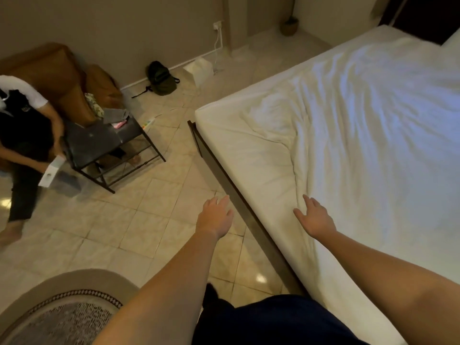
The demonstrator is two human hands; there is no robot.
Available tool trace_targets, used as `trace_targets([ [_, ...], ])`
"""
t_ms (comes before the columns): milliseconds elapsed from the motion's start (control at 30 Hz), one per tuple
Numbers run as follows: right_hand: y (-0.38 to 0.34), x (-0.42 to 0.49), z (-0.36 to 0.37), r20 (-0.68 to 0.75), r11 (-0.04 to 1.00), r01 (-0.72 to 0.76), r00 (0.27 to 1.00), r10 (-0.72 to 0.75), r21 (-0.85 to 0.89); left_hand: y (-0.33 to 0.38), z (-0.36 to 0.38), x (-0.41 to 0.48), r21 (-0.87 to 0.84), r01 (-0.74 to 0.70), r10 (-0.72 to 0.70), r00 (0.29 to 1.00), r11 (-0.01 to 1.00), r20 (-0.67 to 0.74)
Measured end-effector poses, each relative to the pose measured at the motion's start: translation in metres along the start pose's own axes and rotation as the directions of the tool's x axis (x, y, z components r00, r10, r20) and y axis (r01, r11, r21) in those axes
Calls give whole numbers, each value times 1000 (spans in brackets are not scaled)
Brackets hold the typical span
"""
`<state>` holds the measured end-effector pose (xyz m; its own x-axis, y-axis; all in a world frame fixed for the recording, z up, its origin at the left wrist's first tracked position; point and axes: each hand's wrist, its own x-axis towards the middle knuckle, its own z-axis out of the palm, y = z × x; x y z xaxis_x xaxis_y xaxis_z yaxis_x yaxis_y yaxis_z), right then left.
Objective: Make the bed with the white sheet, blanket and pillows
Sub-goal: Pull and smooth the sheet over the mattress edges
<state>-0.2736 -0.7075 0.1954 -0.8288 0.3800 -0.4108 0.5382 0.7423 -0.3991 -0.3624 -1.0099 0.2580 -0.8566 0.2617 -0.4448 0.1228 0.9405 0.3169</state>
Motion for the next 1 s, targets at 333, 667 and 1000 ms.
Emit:
trace_targets([
  [333,-103,76,20,-100,961,-228,964,245,154,-71,-89,167,120,-236,219,966,964,139],
  [667,-143,158,29,-89,907,-361,918,387,218,-63,-142,313,172,-344,296,921,923,254],
  [1000,-163,262,-6,-40,865,-424,892,449,268,-18,-196,436,281,-375,293,910,883,292],
])
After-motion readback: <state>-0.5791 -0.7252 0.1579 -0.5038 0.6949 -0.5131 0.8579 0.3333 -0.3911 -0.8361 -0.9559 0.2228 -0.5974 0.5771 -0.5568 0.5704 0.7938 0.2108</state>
